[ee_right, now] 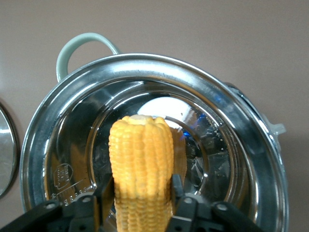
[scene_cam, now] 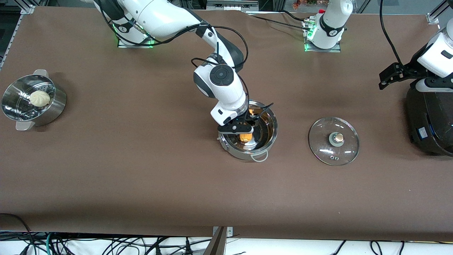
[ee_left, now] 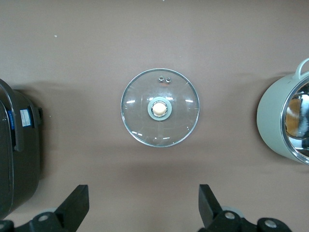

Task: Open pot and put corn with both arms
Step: 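Lower the corn into the pot and open the right gripper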

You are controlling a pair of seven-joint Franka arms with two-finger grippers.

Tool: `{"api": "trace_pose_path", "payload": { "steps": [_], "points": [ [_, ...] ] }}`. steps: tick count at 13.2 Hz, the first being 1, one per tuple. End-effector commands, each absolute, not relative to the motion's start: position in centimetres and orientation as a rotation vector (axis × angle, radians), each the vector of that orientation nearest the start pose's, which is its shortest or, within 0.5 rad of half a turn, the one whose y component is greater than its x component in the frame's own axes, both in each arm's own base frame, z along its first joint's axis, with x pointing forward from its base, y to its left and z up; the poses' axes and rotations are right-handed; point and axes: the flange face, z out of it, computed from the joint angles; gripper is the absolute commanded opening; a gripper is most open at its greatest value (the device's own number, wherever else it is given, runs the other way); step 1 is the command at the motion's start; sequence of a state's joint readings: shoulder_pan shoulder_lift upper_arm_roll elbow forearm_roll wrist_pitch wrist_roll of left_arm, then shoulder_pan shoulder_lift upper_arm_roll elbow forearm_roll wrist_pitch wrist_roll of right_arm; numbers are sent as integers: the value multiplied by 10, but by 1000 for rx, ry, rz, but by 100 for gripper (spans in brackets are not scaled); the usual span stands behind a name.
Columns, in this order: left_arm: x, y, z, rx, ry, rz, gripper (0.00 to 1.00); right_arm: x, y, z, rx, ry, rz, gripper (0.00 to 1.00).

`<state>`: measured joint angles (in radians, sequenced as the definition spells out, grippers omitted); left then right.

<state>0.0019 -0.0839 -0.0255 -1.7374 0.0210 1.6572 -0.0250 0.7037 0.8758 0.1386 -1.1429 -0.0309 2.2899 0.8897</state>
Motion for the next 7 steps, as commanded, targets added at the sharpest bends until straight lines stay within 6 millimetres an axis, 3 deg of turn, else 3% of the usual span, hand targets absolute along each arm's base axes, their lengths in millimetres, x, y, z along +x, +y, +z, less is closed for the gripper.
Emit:
{"api": "trace_pose_path", "payload": {
  "steps": [1, 7],
  "points": [
    [530, -9, 600, -3142, 19, 0, 100, 554, 567, 310, -2899, 112, -183, 76],
    [530, -9, 600, -3142, 16, 0, 100, 555, 556, 331, -2954, 121, -130, 80]
  ]
}}
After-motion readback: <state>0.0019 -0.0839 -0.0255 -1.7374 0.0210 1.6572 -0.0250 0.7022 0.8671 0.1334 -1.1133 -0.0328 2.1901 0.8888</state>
